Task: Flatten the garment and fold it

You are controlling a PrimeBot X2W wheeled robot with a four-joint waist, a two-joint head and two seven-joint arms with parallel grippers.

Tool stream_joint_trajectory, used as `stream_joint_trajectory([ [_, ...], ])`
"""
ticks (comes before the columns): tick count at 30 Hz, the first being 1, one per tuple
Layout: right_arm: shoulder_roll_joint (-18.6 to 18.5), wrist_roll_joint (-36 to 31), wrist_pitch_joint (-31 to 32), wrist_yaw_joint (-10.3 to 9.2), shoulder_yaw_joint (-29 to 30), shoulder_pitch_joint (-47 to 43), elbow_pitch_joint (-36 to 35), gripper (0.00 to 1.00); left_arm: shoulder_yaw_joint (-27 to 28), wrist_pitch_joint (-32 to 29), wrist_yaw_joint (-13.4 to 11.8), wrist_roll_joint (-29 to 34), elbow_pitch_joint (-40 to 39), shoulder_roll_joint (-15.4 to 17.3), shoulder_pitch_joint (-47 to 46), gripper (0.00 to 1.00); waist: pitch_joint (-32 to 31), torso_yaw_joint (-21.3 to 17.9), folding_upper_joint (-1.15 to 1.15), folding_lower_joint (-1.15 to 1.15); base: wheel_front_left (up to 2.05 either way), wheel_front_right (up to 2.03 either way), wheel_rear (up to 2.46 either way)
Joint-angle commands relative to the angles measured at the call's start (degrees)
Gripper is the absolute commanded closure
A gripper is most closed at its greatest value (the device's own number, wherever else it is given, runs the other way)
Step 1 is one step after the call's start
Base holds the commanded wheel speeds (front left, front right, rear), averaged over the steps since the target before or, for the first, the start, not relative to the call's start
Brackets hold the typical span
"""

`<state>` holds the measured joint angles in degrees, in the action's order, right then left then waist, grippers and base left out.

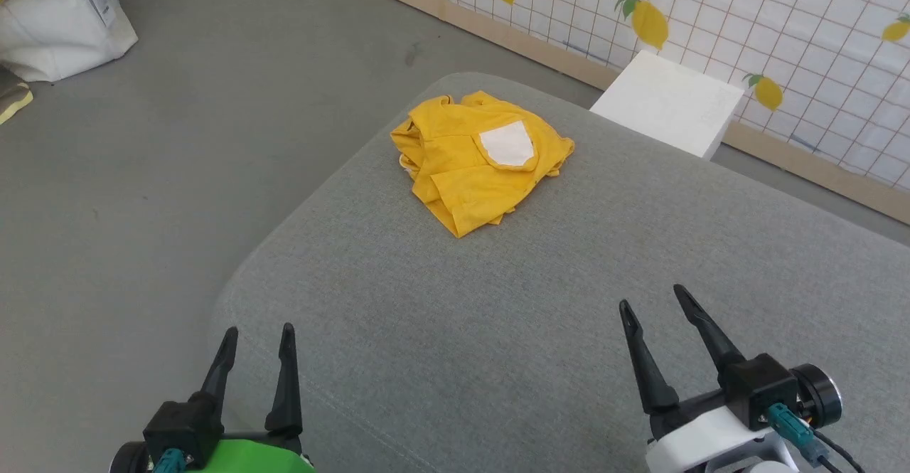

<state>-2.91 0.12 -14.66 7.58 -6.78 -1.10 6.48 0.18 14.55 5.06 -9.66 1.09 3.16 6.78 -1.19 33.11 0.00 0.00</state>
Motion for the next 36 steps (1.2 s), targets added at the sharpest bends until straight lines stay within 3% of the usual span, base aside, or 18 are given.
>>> stream_joint_trajectory([
  [1, 0.0, -0.3, -0.3, -0.09, 0.0, 0.1, -0.1, 0.0, 0.0, 0.4, 0.2, -0.4, 0.0, -0.3, 0.6, 0.0, 0.2, -0.1, 0.0, 0.0, 0.0, 0.0, 0.0],
  [7, 0.0, -0.6, -0.3, -0.09, -0.2, 0.6, -0.3, 0.0, 0.5, 0.4, 0.0, -2.5, -0.8, -0.3, -0.5, 0.0, 1.2, -0.6, 0.0, 0.0, 0.0, 0.0, 0.0],
  [14, 0.0, -2.7, -0.3, -0.09, 0.6, 1.5, -1.5, 0.0, 0.7, 0.4, 1.7, -4.6, -3.8, 1.3, -9.0, 0.0, 4.3, -1.8, 0.0, 0.0, 0.0, 0.0, 0.0],
  [20, 0.0, -5.4, -0.3, -0.09, 0.7, 2.9, -3.3, 0.0, -3.4, -5.5, 2.3, -4.8, -2.8, 10.4, -22.2, 0.0, 8.8, -4.2, 0.0, 0.0, 0.0, 0.0, 0.0],
  [29, 0.0, -9.5, 1.4, -0.09, -1.0, 6.3, -8.2, 0.0, -8.3, -16.3, 2.4, -12.6, 4.1, 22.3, -44.1, 0.0, 17.6, -8.1, 0.0, 0.0, 0.0, 0.0, 0.0],
  [36, 0.0, -12.0, 4.0, -0.09, -3.1, 8.9, -11.5, 0.0, -18.1, -20.8, 2.4, -19.4, 15.5, 26.6, -55.2, 0.0, 24.0, -10.3, 0.0, 0.0, 0.0, 0.0, 0.0],
])
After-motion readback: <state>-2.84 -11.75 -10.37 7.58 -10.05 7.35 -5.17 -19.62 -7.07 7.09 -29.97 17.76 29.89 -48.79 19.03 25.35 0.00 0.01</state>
